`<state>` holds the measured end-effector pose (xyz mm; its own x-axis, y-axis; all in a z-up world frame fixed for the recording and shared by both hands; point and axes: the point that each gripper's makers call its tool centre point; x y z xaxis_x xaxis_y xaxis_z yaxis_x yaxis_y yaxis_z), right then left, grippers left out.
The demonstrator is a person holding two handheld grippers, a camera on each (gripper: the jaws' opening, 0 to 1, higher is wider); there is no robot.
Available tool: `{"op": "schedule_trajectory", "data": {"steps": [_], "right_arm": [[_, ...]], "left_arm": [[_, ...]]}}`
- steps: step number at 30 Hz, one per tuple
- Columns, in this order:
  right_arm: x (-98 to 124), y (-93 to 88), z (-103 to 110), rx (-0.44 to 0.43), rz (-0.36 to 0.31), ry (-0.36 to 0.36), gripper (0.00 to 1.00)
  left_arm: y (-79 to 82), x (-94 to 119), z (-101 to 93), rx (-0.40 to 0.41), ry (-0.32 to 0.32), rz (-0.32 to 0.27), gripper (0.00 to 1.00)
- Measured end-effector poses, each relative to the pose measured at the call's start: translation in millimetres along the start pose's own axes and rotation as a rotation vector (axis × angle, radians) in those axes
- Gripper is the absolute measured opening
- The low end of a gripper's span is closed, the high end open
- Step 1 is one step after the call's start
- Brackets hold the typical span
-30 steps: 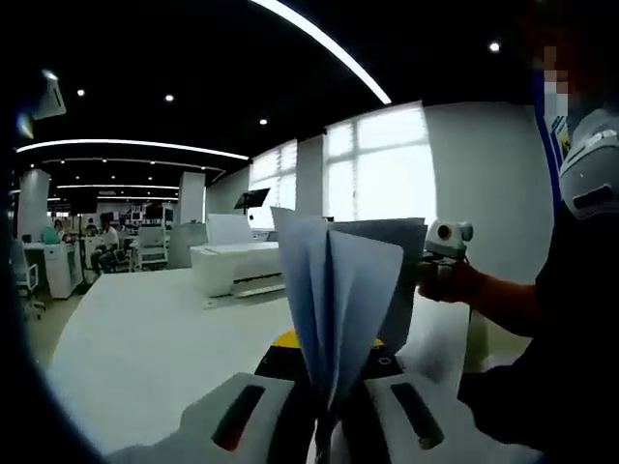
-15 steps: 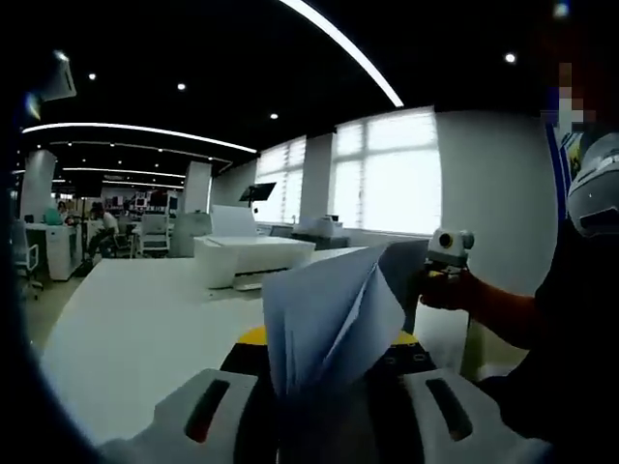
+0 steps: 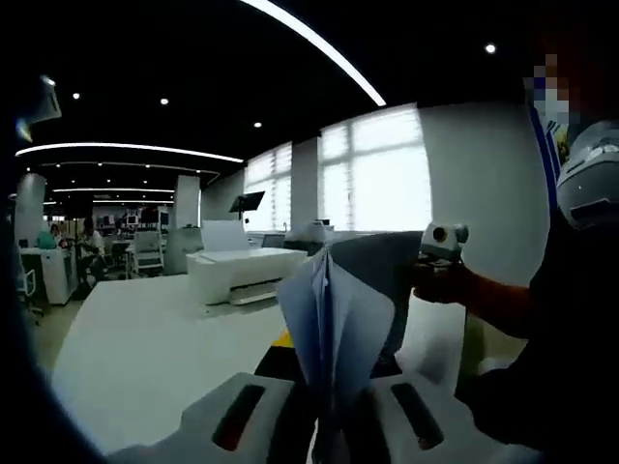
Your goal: Organize the stack of printing papers by aligning and flattening the scattered papers on the table
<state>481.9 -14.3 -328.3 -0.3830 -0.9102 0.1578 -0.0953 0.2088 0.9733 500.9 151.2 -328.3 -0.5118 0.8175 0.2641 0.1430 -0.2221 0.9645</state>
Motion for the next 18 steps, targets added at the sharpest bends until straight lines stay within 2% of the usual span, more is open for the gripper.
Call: {"op": "schedule_trajectory", "data": {"steps": [1,2,3,4,5,6,10,12,14,18], "right_arm": [[-2.1,-4.0,1.7,-0.036,0.012,0.017,0.01],[-3.7,-7.7,3.4,-0.079,0.017,0.045,0.06],[-5.6,-13.2,3.0,-0.115,0.035,0.054,0.18],[-7.1,-15.7,1.6,-0.123,0.043,0.047,0.25],[-9.4,-19.9,-2.6,-0.105,0.063,0.012,0.26],[-9.3,-20.4,-1.4,-0.094,0.064,0.014,0.21],[-8.2,-17.4,-2.1,-0.102,0.049,0.011,0.20],[-7.2,-17.6,-3.2,-0.095,0.051,0.008,0.13],[-6.0,-17.4,-3.4,-0.074,0.053,0.002,0.00],[-5.0,-18.3,-6.0,-0.075,0.045,-0.007,0.00]], "left_arm": [[-2.6,-1.5,0.4,0.002,-0.006,0.008,0.08],[-6.0,-3.6,0.6,0.011,-0.015,0.016,0.15],[-9.3,-5.4,0.5,0.029,-0.024,0.026,0.24],[-10.8,-7.0,0.9,0.038,-0.025,0.031,0.32],[-13.2,-8.3,-0.4,0.034,-0.024,0.041,0.33],[-14.4,-7.9,-1.4,0.020,-0.025,0.043,0.29],[-14.8,-8.5,0.4,0.039,-0.032,0.038,0.28],[-15.2,-8.7,-0.1,0.033,-0.038,0.038,0.21],[-15.1,-8.4,-4.0,0.015,-0.060,0.038,0.07],[-14.5,-9.9,-6.0,0.027,-0.069,0.038,0.07]]}}
Point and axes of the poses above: the point that each gripper's makers call its tool centre point, and the gripper's own axes: x roughly backward along the fingers, z roughly to its left, y roughly out of its top, and after that the axes turned 15 degrees about z, right-handed
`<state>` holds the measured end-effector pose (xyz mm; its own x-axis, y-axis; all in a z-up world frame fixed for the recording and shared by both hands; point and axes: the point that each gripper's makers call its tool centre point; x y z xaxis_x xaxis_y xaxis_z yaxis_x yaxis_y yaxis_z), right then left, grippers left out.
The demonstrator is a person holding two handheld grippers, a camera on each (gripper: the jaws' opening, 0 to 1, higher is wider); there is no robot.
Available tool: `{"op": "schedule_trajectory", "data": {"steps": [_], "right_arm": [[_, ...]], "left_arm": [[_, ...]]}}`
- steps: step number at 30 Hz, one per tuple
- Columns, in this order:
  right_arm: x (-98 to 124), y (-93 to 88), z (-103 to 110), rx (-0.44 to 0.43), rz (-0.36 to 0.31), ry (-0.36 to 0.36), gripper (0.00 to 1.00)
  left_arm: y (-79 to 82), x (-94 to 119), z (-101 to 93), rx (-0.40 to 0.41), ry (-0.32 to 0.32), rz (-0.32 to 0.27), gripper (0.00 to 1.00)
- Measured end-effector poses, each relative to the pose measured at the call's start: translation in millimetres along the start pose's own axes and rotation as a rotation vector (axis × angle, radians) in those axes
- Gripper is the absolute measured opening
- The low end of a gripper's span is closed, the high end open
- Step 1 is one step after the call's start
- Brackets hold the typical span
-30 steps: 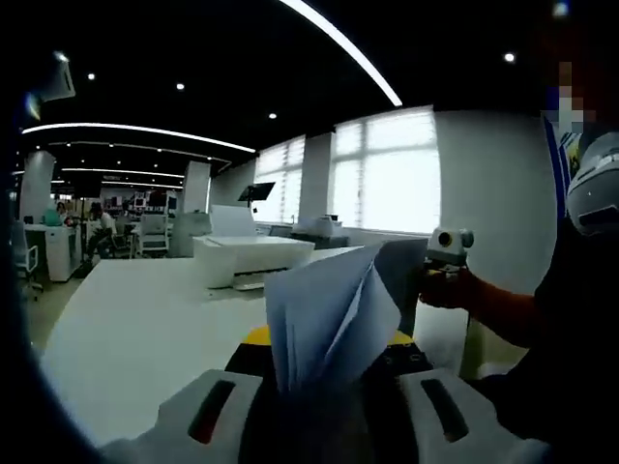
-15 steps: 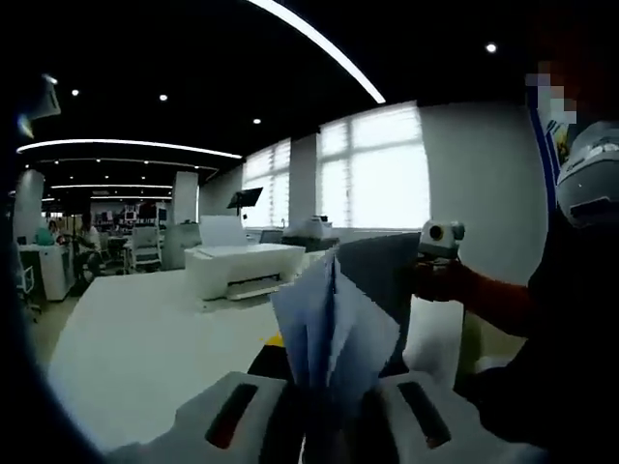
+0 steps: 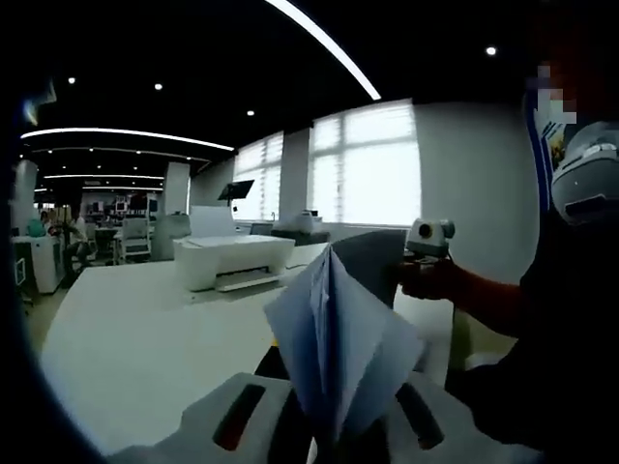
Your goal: Organize the stack of printing papers by aligning and flattening the scattered papers on the table
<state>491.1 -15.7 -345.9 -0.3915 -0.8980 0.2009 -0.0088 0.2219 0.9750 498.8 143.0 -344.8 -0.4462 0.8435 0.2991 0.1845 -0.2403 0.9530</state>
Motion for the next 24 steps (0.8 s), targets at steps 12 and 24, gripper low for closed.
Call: {"op": "schedule_trajectory", "data": {"steps": [12,24], "right_arm": [[8.9,-3.0,-6.4,0.020,0.099,0.023,0.19],[27.8,31.4,-22.4,0.257,0.395,0.091,0.25]], "left_arm": [[0.0,-0.6,-6.1,-0.048,-0.016,0.001,0.07],[0.8,-3.7,-15.3,-0.095,-0.052,-0.004,0.07]]}}
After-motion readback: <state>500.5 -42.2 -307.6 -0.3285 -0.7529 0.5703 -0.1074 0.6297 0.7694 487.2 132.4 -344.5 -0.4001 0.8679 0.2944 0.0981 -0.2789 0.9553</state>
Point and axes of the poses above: the point that each gripper's makers call its tool centre point, and the gripper's own axes: x roughly backward along the fingers, z roughly to its left, y roughly out of its top, and after that the axes turned 15 degrees about z, right-handed
